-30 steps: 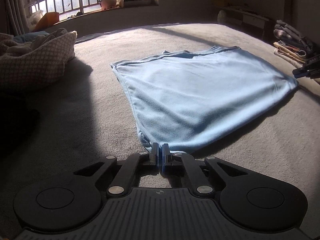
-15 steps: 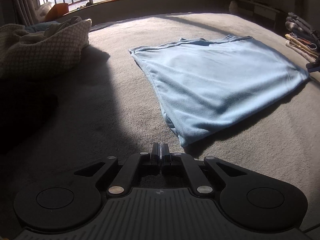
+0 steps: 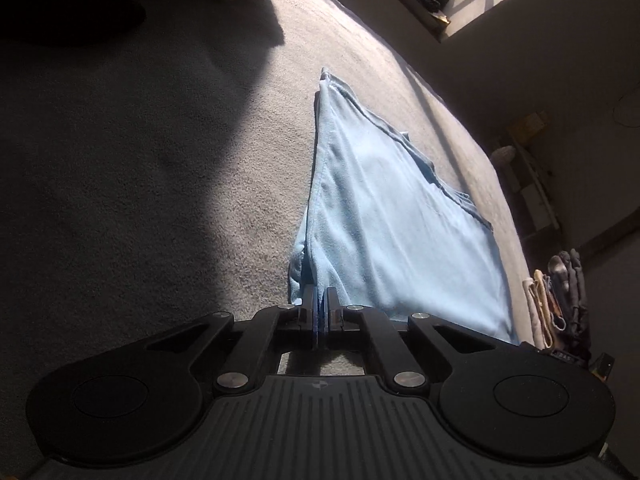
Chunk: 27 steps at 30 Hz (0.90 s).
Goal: Fold clothes
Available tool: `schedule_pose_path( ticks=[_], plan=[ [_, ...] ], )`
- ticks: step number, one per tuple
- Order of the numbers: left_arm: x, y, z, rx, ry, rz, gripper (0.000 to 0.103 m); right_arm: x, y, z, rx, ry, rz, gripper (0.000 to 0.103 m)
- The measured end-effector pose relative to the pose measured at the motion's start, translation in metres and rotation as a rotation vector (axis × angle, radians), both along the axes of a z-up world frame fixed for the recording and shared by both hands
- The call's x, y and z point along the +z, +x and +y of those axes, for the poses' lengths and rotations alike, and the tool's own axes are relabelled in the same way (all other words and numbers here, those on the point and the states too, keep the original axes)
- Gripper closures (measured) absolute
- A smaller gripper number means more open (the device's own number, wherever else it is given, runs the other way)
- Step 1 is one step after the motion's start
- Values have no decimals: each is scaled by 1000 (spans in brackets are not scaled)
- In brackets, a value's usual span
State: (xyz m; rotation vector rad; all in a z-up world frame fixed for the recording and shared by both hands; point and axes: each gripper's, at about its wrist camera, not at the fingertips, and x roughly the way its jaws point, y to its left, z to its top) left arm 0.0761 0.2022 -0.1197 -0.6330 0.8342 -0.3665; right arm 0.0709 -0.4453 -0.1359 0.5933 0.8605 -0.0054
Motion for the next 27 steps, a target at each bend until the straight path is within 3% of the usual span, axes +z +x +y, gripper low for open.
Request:
schedule_pose_path(
  ticks=[3, 8, 12, 17, 21, 24, 27],
  plan=[
    [7, -3, -3, -53, 38, -56, 103, -2, 0, -3, -3, -1, 4, 76],
    [-20, 2, 2, -61, 169, 46, 103, -8, 1, -9, -30, 27, 13, 76],
    [-26, -2, 14, -24, 168, 77, 101, -6, 0, -7, -22, 13, 11, 76],
    [3, -3, 6, 1, 255, -30, 100, 6, -2, -5, -27, -48, -37, 76],
    [29, 4, -31, -92, 378, -194, 86, 23, 7, 22, 85, -157, -116, 76],
    [25, 15, -75, -209, 514, -251, 85, 31, 17, 63, 231, -314, -180, 76],
    [-1, 28, -100, -242, 626, -224, 84, 22, 26, 85, 324, -376, -189, 77]
  ],
)
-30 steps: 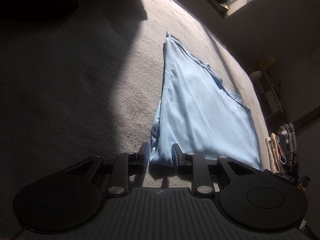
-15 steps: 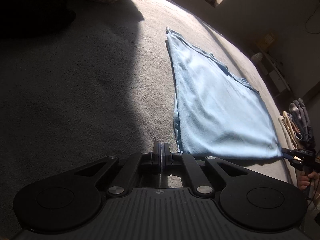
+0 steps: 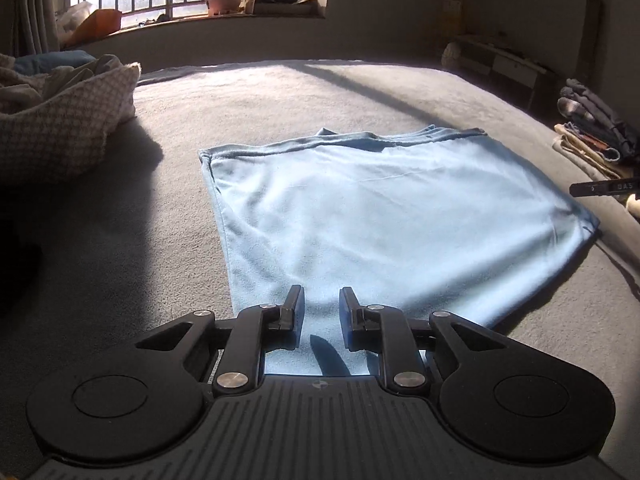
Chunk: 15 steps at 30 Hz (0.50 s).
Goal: Fold clothes
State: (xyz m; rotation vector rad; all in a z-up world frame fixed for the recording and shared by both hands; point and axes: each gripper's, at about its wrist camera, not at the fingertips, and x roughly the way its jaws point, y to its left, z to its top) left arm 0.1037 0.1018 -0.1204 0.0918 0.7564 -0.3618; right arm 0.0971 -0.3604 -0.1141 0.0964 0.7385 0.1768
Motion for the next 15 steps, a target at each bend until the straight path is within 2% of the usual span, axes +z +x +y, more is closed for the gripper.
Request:
schedule_pose_path(
  ticks=[1, 3, 5, 6, 9, 12, 15],
  plan=[
    [-8, 3, 2, 23, 1, 15, 84, -6, 3, 1, 2, -21, 12, 78],
    [-15, 4, 21, 70, -107, 37, 83, -18, 9, -3, -22, -68, 43, 79],
    [-10, 3, 33, 103, -154, 47, 84, -24, 12, -25, -79, -33, 54, 79],
    [-5, 3, 35, 110, -152, 37, 84, -21, 11, -35, -115, 2, 50, 81],
    [9, 9, 31, 104, -128, -7, 78, -6, 18, -42, -151, 6, 14, 79],
    [12, 27, 17, 75, -124, -19, 76, 1, 37, -21, -54, 44, -2, 79],
    [-6, 48, 2, 78, -70, 27, 74, -9, 61, 2, 32, 31, 24, 80]
  ],
)
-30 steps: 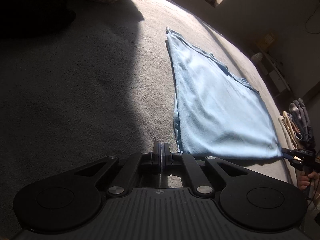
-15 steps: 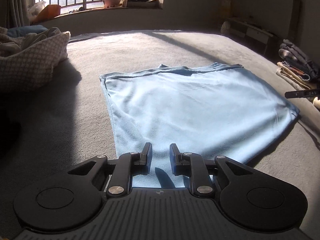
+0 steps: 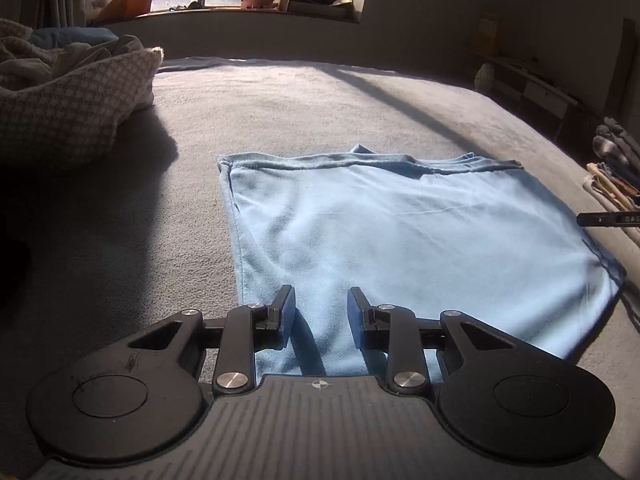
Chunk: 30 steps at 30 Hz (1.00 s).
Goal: Fold clothes
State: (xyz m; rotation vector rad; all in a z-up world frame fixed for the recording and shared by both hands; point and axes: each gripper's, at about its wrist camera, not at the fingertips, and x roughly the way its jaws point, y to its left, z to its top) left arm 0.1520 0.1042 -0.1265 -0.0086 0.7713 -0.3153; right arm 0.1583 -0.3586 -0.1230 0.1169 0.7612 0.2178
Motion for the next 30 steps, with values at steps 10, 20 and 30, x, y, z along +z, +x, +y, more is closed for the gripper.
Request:
schedule_pose_path(
  ticks=[10, 20, 30],
  plan=[
    [21, 35, -21, -80, 119, -99, 66, 15, 60, 1, -17, 4, -20, 84],
    [-8, 149, -16, 174, 6, -3, 65, -13, 165, 26, -141, 40, 67, 85],
    [14, 126, -57, -50, 111, -90, 65, 5, 149, 91, 264, 143, 137, 84]
  ],
)
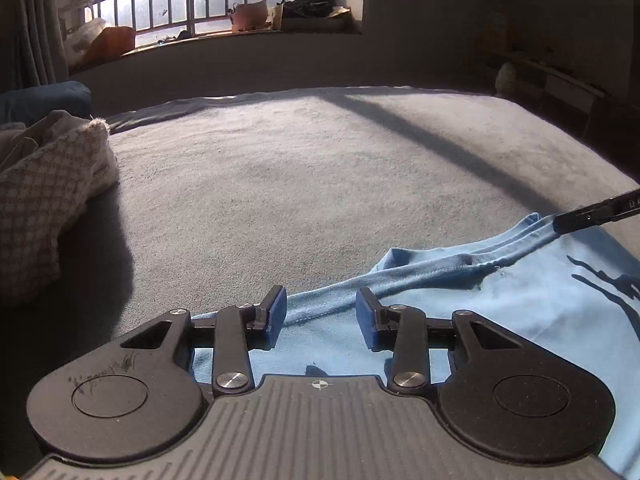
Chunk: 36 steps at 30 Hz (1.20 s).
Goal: Fold clothes
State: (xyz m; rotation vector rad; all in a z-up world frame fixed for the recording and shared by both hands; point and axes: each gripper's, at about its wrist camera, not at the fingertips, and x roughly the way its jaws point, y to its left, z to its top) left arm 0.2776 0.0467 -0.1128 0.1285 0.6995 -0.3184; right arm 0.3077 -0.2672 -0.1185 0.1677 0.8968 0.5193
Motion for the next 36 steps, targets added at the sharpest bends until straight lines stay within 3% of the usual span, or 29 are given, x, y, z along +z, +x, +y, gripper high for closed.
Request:
schedule_pose_path(
  ticks=[2, 4, 9, 11, 15, 19, 23, 26, 28, 30, 33, 36],
  plan=[
    [-12, 4, -20, -27, 35, 26, 65, -12, 5, 31, 59, -49, 19, 84],
    [-22, 9, -26, 16, 46, 25, 64, -21, 14, 49, 36, -91, 16, 86],
    [-5, 15, -9, 184, 7, -14, 64, -6, 30, 22, -257, -82, -58, 84],
    [9, 8, 1, 195, -31, -32, 64, 4, 24, -3, -293, -24, -32, 84],
    [33, -36, 1, 46, 13, -20, 64, 26, -20, -41, -184, 40, 57, 84],
    [30, -99, -2, -123, 34, 59, 62, 29, -77, -70, -86, 129, 132, 81],
    [-3, -129, 3, -118, 69, 146, 62, 1, -108, -106, -197, -27, 170, 81],
    [-8, -133, 14, -62, 42, 147, 62, -7, -119, -159, -374, 52, 165, 85],
    [1, -134, 18, -18, 57, 120, 62, 1, -129, -182, -503, 33, 144, 82],
    [13, -140, 27, 9, 22, 116, 62, 7, -142, -192, -539, 56, 132, 82],
    [24, -159, 31, 2, -12, 121, 61, 20, -166, -181, -442, 125, 114, 82],
    [13, -180, 28, -3, 1, 171, 60, 17, -185, -156, -302, 132, 132, 81]
  ],
)
